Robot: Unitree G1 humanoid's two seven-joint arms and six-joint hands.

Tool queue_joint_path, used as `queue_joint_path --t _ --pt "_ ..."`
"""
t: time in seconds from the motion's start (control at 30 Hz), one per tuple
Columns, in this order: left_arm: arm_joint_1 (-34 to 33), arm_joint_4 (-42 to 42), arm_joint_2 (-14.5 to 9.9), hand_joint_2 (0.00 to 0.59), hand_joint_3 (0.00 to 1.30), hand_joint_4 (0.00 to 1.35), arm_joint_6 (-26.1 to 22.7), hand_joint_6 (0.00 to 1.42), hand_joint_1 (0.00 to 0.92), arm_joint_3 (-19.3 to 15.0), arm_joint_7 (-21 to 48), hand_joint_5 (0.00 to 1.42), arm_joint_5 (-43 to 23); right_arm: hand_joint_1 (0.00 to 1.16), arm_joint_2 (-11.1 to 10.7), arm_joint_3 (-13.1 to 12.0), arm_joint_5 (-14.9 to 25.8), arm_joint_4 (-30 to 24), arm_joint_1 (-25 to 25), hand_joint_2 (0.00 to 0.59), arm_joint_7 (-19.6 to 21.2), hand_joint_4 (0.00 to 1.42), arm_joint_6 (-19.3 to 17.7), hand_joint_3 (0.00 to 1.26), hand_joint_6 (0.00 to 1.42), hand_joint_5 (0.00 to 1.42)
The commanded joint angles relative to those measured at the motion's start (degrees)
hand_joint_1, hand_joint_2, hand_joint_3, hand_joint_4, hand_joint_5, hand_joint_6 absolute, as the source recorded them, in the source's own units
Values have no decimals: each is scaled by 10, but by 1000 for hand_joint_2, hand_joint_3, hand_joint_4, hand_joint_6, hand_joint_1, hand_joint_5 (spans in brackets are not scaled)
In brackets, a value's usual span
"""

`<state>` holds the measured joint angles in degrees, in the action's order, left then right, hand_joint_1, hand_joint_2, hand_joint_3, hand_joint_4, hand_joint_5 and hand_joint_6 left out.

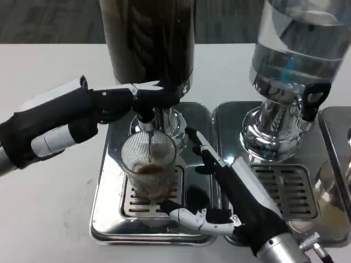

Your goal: Grasp the cup under the faucet to collect the drink, then remove the cup.

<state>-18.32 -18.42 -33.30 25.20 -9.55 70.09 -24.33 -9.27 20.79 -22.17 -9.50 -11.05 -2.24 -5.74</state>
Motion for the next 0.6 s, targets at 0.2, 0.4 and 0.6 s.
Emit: queue_joint_path --t 0.2,0.4,0.6 --pt "22 25 -11 49 244 70 -10 39 0 11 6 126 3 855 7 0 8 2 11 181 -4 0 -9 0 181 50" --pt "25 31 -13 49 246 72 -15 39 0 11 3 131 2 870 13 2 12 9 23 182 -6 0 -4 0 181 50" --pt "26 34 -15 49 252 72 -19 40 0 11 2 136 1 889 20 11 14 13 37 194 -12 0 -2 0 181 50"
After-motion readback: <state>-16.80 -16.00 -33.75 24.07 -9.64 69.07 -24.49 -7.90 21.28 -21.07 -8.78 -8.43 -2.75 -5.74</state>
